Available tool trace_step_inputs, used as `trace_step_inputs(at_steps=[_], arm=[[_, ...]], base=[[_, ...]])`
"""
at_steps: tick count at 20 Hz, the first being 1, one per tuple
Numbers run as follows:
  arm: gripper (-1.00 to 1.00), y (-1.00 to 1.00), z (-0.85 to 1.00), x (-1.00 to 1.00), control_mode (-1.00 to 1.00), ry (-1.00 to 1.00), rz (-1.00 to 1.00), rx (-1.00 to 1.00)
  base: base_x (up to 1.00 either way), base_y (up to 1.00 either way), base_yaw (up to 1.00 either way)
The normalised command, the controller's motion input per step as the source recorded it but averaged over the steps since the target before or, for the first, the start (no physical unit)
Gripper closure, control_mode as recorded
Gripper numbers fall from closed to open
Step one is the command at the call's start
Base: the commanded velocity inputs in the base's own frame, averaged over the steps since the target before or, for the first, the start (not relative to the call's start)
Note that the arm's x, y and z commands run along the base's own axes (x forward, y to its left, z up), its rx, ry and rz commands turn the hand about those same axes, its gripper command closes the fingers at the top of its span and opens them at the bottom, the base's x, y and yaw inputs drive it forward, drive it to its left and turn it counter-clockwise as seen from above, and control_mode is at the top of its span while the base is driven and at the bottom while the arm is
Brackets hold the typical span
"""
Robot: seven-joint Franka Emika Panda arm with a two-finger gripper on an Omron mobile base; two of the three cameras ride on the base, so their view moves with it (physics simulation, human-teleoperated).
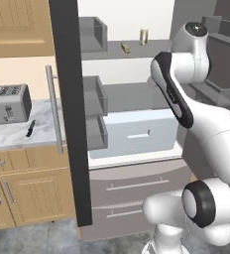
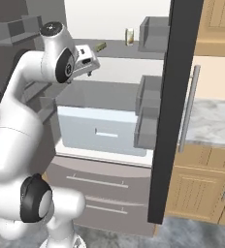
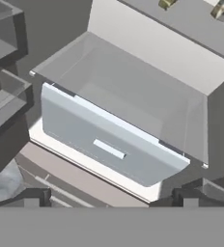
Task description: Retrieve the butter from the fridge and place it on a plate on the dining table. Then retrieve the butter knife by the fridge and place it near the plate.
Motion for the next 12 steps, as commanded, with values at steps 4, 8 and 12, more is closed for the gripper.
trace_step_inputs(at_steps=[4, 8, 12], arm=[[-1.0, 0.0, 0.0, 0.0, 1.0, 0.0, 0.0, 0.0], [-1.0, 0.0, 0.0, 0.0, 1.0, 0.0, 0.0, 0.0], [-1.0, 0.0, 0.0, 0.0, 1.0, 0.0, 0.0, 0.0]], base=[[0.32, -0.04, -0.1], [0.53, 0.0, -0.12], [0.63, 0.0, -0.04]])
